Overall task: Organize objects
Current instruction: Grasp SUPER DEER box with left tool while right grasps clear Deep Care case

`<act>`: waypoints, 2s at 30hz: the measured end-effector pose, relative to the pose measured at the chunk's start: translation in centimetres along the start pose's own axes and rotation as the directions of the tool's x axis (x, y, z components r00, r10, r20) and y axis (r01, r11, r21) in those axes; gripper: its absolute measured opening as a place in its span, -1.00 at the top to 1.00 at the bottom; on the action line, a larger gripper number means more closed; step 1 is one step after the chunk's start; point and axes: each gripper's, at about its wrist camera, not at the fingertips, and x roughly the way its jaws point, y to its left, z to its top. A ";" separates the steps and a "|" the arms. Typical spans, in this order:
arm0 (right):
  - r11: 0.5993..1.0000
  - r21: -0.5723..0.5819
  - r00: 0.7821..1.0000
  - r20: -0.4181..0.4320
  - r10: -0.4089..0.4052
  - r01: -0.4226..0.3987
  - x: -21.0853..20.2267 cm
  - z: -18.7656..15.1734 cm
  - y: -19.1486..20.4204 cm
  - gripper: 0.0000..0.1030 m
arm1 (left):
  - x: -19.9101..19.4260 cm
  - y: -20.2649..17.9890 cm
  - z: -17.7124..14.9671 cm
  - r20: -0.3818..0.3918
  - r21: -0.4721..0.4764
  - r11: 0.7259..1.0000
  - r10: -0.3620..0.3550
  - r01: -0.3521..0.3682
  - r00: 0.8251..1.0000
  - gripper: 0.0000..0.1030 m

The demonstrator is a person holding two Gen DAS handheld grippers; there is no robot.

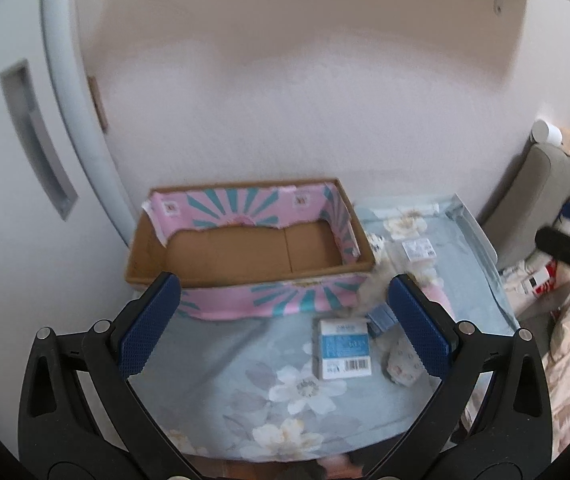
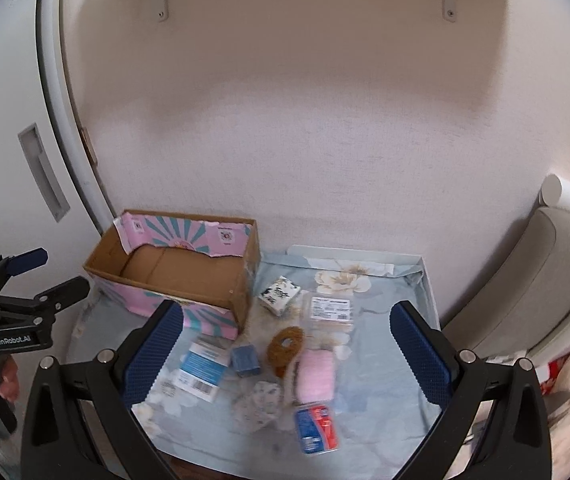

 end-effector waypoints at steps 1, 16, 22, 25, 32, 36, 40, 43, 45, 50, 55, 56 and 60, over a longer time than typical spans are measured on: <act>1.000 -0.009 1.000 -0.007 0.003 -0.003 0.3 0.1 -0.6 -0.99 | 0.3 -0.1 -0.1 -0.010 0.003 1.000 -0.001 0.001 1.000 -1.00; 0.991 0.064 0.954 -0.272 0.129 -0.116 13.4 -0.2 -9.4 -0.99 | 10.1 -4.9 -5.7 -0.275 -0.071 0.996 0.024 -0.045 0.961 -1.00; 0.989 0.098 0.894 -0.423 0.145 -0.114 20.6 -1.5 -9.8 -0.99 | 14.6 -6.1 -8.1 -0.393 -0.086 0.993 0.042 -0.082 0.919 -1.00; 0.987 0.113 0.865 -0.477 0.154 -0.113 23.4 -2.4 -9.8 -0.99 | 16.5 -6.4 -9.1 -0.434 -0.086 0.993 0.040 -0.086 0.900 -1.00; 0.982 0.177 0.813 -0.560 0.157 -0.068 28.4 -3.8 -9.7 -0.99 | 19.5 -7.3 -10.6 -0.489 -0.023 0.994 0.084 -0.108 0.868 -0.99; 0.970 0.241 0.796 -0.580 0.170 -0.031 29.8 -4.6 -9.7 -0.99 | 20.6 -7.4 -11.5 -0.507 -0.005 0.994 0.094 -0.112 0.857 -0.84; 0.957 0.286 0.801 -0.565 0.200 -0.038 30.3 -4.6 -9.6 -0.99 | 20.8 -7.4 -12.1 -0.516 -0.009 0.995 0.081 -0.100 0.853 -0.59; 0.957 0.286 0.798 -0.566 0.207 -0.045 30.4 -4.3 -9.2 -0.94 | 20.9 -7.6 -12.5 -0.514 -0.018 0.997 0.057 -0.078 0.856 -0.40; 0.958 0.282 0.794 -0.570 0.211 -0.051 30.3 -4.1 -8.9 -0.94 | 20.8 -7.8 -12.6 -0.510 -0.005 0.997 0.059 -0.072 0.858 -0.34; 0.970 0.241 0.794 -0.580 0.180 -0.043 30.5 -3.8 -8.2 -0.92 | 20.7 -8.6 -12.4 -0.500 0.012 0.998 0.056 -0.058 0.864 -0.25; 0.973 0.227 0.797 -0.580 0.170 -0.043 30.0 -3.5 -8.3 -0.89 | 20.7 -8.8 -12.2 -0.498 0.015 0.999 0.053 -0.052 0.866 -0.25; 0.974 0.223 0.797 -0.579 0.172 -0.048 29.9 -3.5 -8.4 -0.89 | 20.5 -8.8 -12.2 -0.499 0.015 0.999 0.053 -0.052 0.865 -0.24; 0.973 0.221 0.802 -0.569 0.183 -0.066 29.1 -3.3 -9.0 -0.88 | 20.1 -8.8 -11.7 -0.492 0.006 0.998 0.051 -0.055 0.869 -0.24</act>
